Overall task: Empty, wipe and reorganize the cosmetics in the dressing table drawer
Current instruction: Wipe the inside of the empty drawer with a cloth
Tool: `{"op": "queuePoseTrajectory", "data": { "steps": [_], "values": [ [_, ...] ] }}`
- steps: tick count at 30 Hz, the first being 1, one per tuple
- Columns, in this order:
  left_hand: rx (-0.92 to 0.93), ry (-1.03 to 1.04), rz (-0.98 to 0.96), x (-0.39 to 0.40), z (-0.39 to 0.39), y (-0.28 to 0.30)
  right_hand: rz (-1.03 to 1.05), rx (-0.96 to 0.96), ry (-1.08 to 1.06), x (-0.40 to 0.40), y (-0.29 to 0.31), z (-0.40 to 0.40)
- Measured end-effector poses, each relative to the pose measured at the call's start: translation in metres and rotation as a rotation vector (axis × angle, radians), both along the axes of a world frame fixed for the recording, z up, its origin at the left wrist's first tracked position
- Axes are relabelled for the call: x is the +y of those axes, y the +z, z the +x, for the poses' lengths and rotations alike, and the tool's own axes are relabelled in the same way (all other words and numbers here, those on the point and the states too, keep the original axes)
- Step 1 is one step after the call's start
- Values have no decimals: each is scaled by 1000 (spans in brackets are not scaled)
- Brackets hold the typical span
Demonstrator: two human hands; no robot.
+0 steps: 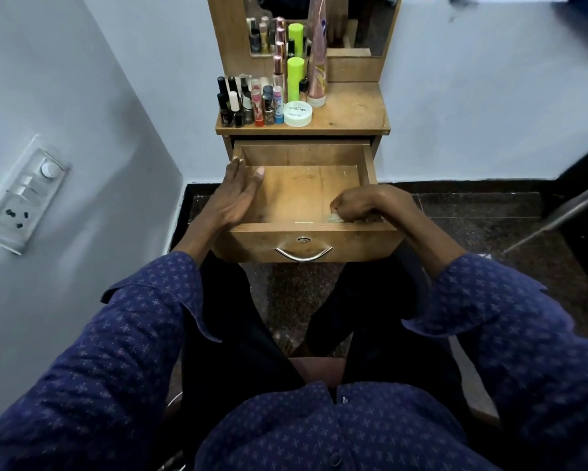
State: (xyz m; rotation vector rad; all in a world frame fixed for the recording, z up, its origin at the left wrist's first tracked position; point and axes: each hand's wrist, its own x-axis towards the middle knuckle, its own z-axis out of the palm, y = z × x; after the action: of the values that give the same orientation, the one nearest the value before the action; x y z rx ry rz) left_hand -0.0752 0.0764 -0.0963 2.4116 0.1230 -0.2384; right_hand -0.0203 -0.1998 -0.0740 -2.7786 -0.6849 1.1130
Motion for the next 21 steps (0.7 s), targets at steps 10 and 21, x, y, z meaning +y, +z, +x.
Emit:
{"op": "queuePoseTrajectory", "data": {
  "steps": [10, 21],
  "values": [
    [-118, 135, -284, -7, -8, 9, 129, -2, -81, 23, 2, -3],
    [-90, 460, -754, 1, -8, 20, 734, -99, -73, 126, 15, -38]
  ]
}}
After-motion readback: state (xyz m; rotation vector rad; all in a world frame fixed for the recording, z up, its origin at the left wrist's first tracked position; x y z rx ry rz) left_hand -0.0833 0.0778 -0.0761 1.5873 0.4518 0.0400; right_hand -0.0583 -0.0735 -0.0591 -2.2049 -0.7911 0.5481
